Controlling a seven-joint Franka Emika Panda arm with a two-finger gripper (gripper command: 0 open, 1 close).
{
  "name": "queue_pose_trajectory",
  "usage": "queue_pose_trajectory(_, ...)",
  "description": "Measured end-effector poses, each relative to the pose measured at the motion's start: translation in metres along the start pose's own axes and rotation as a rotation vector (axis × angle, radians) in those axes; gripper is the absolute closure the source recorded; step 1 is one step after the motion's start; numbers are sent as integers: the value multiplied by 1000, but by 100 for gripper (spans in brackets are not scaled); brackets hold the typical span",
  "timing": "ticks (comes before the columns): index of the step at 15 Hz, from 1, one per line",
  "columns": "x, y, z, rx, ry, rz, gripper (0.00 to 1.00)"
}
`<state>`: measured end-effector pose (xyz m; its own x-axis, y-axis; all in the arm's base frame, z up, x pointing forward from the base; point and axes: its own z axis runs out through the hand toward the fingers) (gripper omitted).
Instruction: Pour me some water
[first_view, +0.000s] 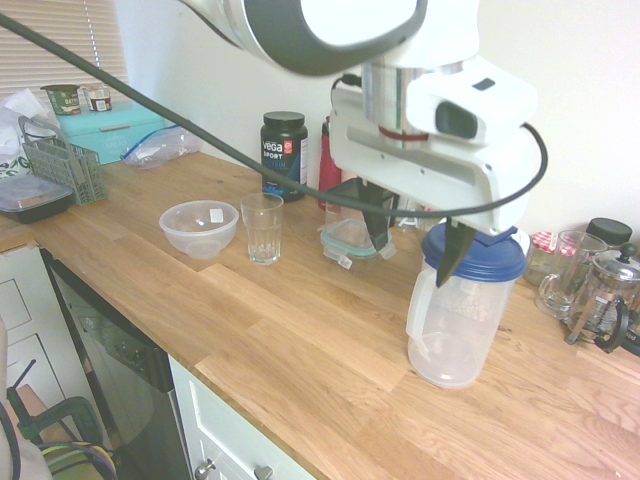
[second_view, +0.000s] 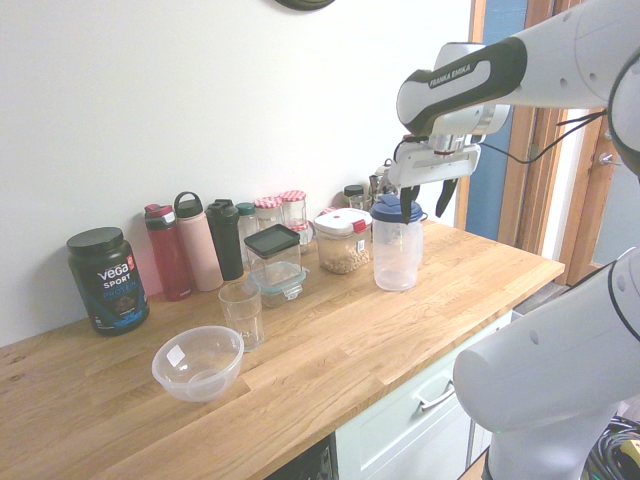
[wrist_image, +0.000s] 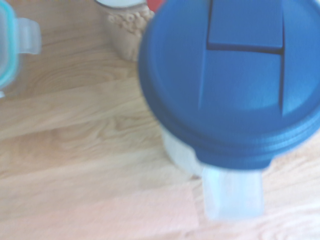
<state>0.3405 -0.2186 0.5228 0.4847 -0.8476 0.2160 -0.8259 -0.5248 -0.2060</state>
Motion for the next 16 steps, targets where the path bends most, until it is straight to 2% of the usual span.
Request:
queue_pose_trajectory(1, 1, -1, 11, 6, 16, -6, 100)
queue_pose_trajectory(6, -1, -14, 55, 30, 8, -12, 100)
queue_pose_trajectory(16, 7, -15, 61, 29, 27, -6, 100)
